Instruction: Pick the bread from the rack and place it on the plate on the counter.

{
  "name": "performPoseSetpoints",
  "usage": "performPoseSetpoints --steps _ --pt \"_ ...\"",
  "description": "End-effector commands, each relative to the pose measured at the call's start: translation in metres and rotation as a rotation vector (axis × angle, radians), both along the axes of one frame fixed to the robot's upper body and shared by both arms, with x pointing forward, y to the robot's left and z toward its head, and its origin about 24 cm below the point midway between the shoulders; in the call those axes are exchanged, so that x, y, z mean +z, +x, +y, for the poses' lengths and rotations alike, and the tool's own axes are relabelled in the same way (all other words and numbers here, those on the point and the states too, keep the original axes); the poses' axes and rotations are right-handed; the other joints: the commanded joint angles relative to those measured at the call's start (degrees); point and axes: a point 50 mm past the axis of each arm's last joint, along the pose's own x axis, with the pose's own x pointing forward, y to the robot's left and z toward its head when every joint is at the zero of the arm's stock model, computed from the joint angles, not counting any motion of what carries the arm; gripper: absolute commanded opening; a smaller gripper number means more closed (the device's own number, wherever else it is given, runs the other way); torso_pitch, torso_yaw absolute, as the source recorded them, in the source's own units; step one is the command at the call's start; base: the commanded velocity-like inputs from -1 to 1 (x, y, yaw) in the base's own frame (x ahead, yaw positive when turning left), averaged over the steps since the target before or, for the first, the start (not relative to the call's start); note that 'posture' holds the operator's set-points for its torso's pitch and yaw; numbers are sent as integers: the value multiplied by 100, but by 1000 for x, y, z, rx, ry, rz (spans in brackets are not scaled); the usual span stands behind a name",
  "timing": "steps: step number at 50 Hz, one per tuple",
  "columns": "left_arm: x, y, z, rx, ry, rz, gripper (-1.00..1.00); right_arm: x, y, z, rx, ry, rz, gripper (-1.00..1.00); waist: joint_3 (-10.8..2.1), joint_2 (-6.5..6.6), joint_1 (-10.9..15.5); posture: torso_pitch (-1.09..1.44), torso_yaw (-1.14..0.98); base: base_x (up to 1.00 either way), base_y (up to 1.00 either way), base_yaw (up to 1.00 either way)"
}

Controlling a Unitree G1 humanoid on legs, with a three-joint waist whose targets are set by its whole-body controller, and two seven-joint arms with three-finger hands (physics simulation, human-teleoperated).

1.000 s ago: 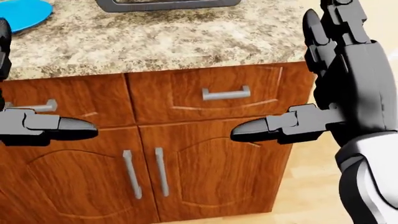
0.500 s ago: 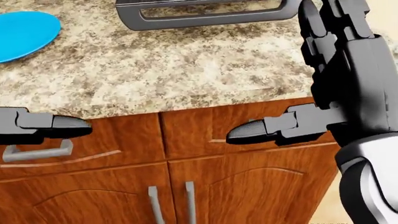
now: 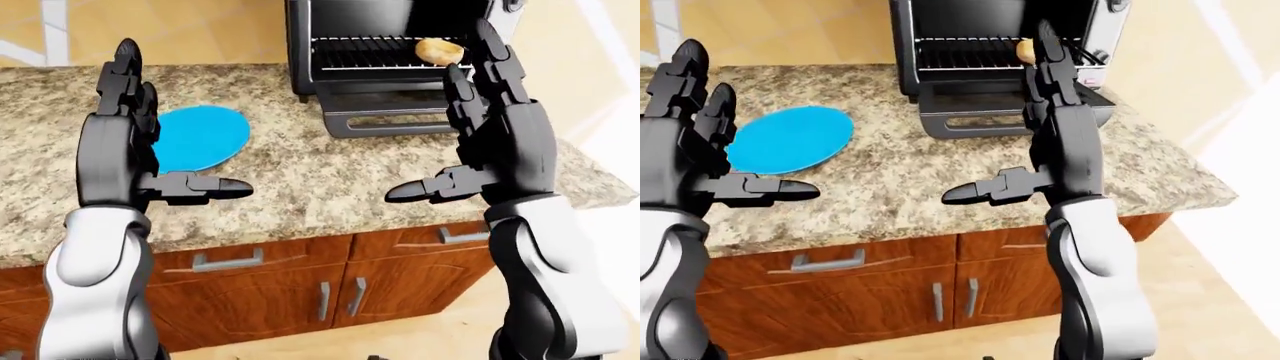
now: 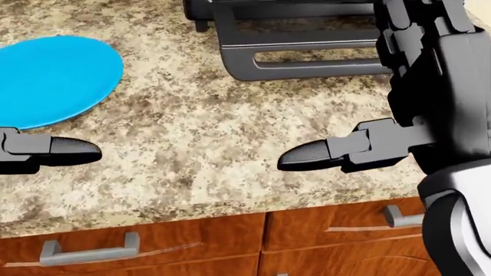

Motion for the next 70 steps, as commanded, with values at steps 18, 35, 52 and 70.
performPoseSetpoints --steps 18,35,52,70 --pt "10 -4 -4 -8 26 -70 100 3 -7 -5 -14 2 -58 100 -275 -319 4 0 0 0 0 22" --pt "14 -1 -7 -10 42 -72 100 2 -4 -5 -18 5 -60 100 -245 -39 -107 0 0 0 1 3" --pt "14 -2 -7 -6 50 -77 100 -1 -7 -4 -11 -4 -55 100 -233 320 -69 0 0 0 19 0" --pt "10 -1 -8 -10 50 -79 100 2 -1 -14 -63 14 -51 100 -144 -254 91 0 0 0 4 0"
